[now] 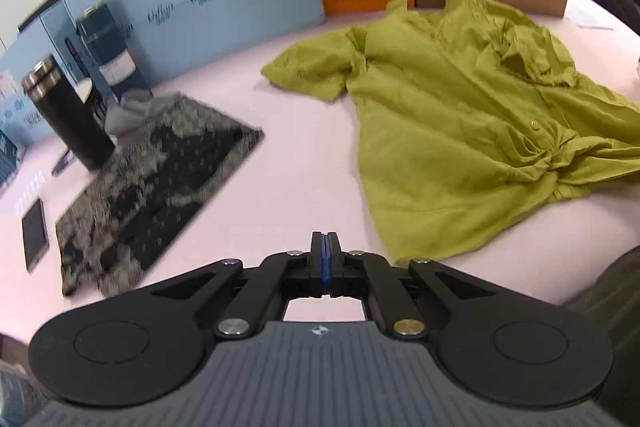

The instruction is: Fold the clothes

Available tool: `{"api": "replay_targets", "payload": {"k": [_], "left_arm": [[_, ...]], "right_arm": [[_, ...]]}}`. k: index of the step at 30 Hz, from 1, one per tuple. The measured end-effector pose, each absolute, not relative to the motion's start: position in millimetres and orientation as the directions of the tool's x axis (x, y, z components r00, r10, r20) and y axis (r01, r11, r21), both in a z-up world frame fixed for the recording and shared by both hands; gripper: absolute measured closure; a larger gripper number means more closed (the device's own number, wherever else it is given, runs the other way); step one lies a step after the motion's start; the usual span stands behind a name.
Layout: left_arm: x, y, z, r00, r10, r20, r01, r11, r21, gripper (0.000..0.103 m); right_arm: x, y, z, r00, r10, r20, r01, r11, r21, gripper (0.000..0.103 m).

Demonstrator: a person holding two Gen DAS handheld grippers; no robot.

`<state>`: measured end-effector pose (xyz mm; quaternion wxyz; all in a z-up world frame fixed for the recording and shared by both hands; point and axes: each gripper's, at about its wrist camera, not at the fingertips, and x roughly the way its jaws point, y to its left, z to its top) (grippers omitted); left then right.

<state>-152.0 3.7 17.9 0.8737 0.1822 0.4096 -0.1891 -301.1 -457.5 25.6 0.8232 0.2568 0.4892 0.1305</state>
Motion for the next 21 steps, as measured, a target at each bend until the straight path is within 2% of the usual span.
{"api": "replay_targets", "payload": {"k": [1, 3, 5, 8, 9, 11, 14, 18, 20, 21], "left_arm": [[-154, 5, 14, 0.563, -0.172, -0.808, 0.492, 0.856, 0.16, 0.101], [-158, 8, 9, 0.549, -0.135, -0.825, 0.506, 0.84, 0.199, 0.1], [-155, 14, 9, 0.546, -0.11, -0.831, 0.496, 0.841, 0.214, 0.1], [-137, 18, 14, 0.559, -0.118, -0.821, 0.48, 0.853, 0.204, 0.091], [-128, 16, 14, 0.567, -0.13, -0.814, 0.484, 0.851, 0.201, 0.089], [-107, 5, 12, 0.584, -0.158, -0.796, 0.503, 0.84, 0.202, 0.078], [-69, -16, 10, 0.62, -0.181, -0.763, 0.507, 0.835, 0.214, 0.077], [-1, -38, 19, 0.673, -0.203, -0.712, 0.494, 0.839, 0.228, 0.076], [42, -48, 21, 0.683, -0.185, -0.707, 0.448, 0.87, 0.205, 0.071], [65, -52, 21, 0.677, -0.175, -0.715, 0.421, 0.888, 0.182, 0.07]], "right_arm": [[-298, -458, 19, 0.435, 0.451, -0.78, 0.05, 0.852, 0.521, 0.085], [-295, -461, 11, 0.376, 0.374, -0.848, 0.079, 0.898, 0.432, 0.074], [-293, -470, 17, 0.409, 0.334, -0.849, 0.114, 0.905, 0.411, 0.074], [-280, -480, 39, 0.537, 0.267, -0.8, 0.145, 0.905, 0.399, 0.067], [-272, -480, 46, 0.585, 0.23, -0.778, 0.155, 0.909, 0.386, 0.061], [-254, -477, 58, 0.657, 0.195, -0.728, 0.151, 0.912, 0.381, 0.06], [-214, -463, 74, 0.715, 0.155, -0.682, 0.123, 0.932, 0.34, 0.06], [-138, -443, 101, 0.748, 0.228, -0.623, 0.024, 0.929, 0.368, 0.058], [-90, -431, 111, 0.761, 0.272, -0.589, -0.025, 0.92, 0.391, 0.049], [-61, -428, 112, 0.763, 0.287, -0.579, -0.044, 0.917, 0.397, 0.041]]}}
